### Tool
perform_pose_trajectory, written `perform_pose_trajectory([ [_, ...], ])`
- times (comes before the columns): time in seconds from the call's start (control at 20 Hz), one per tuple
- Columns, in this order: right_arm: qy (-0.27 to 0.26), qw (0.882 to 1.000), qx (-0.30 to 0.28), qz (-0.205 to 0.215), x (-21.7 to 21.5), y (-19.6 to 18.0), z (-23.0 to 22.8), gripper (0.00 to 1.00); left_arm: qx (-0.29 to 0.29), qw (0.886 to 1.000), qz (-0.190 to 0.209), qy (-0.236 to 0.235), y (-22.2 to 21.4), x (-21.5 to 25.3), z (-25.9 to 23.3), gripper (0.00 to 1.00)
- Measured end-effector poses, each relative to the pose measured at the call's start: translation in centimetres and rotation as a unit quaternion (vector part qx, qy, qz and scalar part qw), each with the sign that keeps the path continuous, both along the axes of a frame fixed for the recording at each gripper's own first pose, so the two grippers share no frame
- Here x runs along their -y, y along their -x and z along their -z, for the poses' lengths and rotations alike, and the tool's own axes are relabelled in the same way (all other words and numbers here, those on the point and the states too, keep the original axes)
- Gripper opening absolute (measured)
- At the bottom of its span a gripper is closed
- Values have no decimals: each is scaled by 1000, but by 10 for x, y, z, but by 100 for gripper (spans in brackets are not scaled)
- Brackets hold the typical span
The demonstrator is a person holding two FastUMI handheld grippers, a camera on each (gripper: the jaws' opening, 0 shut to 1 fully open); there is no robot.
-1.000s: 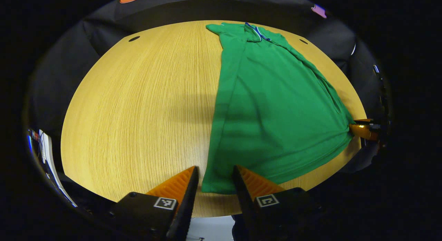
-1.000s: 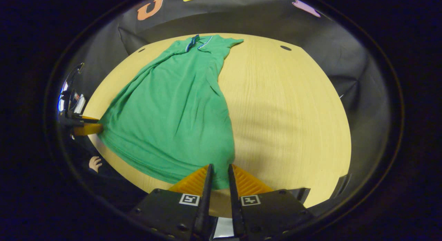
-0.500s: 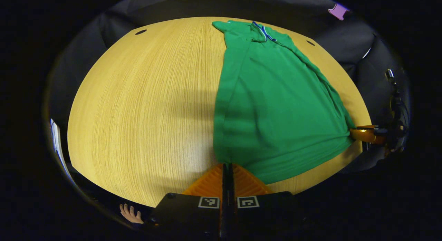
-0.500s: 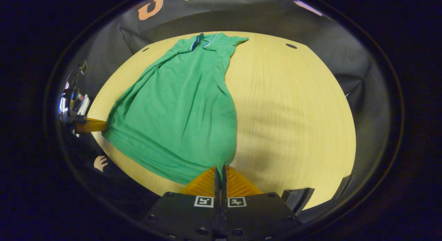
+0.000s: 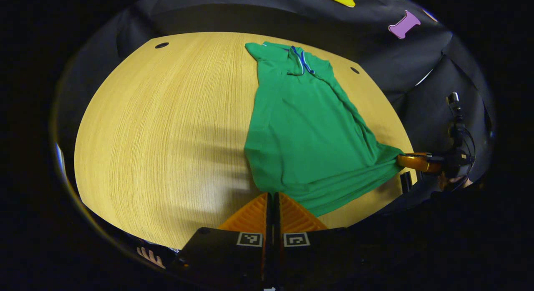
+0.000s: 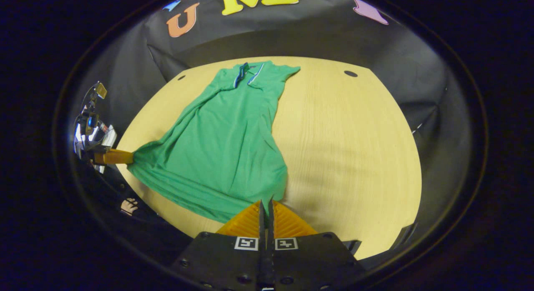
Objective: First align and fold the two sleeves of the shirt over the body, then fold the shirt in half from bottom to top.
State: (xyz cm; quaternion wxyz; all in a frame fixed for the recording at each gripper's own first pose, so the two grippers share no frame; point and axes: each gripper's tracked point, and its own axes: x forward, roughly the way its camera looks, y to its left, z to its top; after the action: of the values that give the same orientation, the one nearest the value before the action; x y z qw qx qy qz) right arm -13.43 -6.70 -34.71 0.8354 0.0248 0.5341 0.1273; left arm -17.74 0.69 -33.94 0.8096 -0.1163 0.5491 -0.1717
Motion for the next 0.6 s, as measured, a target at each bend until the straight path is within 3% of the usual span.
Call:
perform_pose_trajectory([
  [0.5, -39, 996, 72, 40, 4, -72, -62, 0, 78, 997, -10, 19, -87, 4, -55, 6],
  [0.55, -39, 995, 81, 44, 7, -81, -68, 0, 89, 996, -15, 19, -98, 3, -61, 10],
  [0.6, -38, 994, 91, 47, 8, -91, -75, 0, 97, 995, -22, 19, -110, 2, -66, 6],
])
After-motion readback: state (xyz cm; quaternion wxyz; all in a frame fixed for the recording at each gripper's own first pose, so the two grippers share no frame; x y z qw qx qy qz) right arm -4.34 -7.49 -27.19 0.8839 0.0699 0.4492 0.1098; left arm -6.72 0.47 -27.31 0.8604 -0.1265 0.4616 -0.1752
